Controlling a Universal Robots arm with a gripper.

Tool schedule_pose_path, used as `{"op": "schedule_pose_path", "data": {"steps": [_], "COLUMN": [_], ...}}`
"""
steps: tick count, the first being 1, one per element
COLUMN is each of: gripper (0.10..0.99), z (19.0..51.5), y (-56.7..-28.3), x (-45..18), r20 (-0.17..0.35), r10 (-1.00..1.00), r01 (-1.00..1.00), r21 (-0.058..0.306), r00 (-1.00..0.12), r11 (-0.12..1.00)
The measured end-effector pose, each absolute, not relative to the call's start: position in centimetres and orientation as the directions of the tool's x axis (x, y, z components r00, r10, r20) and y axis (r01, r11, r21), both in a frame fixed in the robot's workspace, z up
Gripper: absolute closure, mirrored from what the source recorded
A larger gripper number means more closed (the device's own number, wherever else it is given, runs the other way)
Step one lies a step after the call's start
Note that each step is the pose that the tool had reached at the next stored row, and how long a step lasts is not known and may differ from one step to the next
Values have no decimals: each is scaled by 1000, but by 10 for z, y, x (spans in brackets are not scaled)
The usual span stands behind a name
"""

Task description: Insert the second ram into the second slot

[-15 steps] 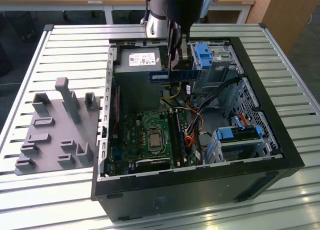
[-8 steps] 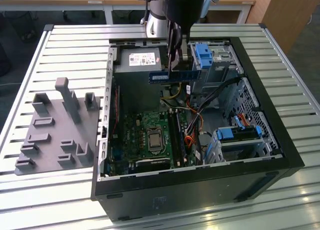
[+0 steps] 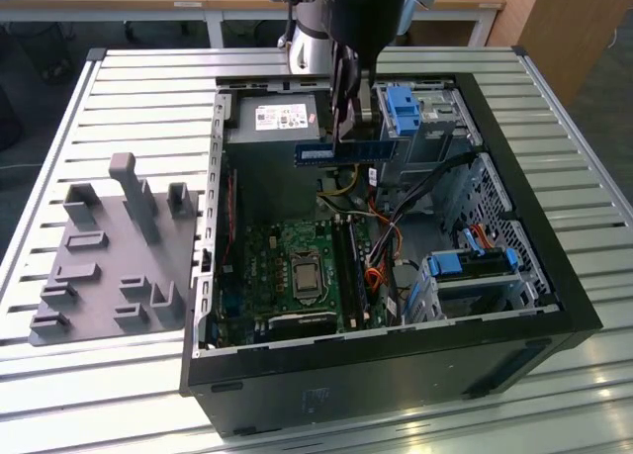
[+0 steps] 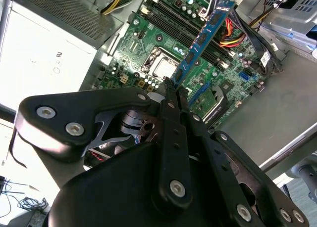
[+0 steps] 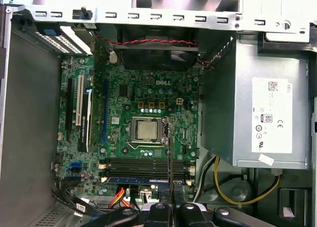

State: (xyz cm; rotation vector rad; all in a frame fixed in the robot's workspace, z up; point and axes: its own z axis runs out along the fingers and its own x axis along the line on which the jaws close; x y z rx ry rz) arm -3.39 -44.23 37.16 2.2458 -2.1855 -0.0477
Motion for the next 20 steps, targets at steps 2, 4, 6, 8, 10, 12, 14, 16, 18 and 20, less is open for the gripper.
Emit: {"op": "schedule_pose_path", "data": {"steps": [2, 4, 6, 8, 10, 12, 14, 16, 18, 20], "gripper": [949, 949, 949, 949, 949, 949, 949, 949, 949, 949], "z": [372, 372, 372, 372, 372, 372, 372, 372, 372, 371], "y": [-443, -443, -444, -444, -444, -445, -446, -446, -446, -448], "x": [-34, -34, -34, -34, -34, -34, -34, -34, -34, -34], "r20": [-17, -17, -16, -17, -16, -17, -17, -17, -17, -17], "r10": [-999, -999, -999, -999, -999, -999, -999, -999, -999, -999], "r01": [-999, -999, -999, -999, -999, -999, -999, -999, -999, -999], "r21": [27, 27, 27, 27, 27, 27, 27, 27, 27, 27], "r00": [27, 27, 27, 27, 27, 27, 27, 27, 27, 27], "r11": [-27, -27, -27, -27, -27, -27, -27, -27, -27, -27]}}
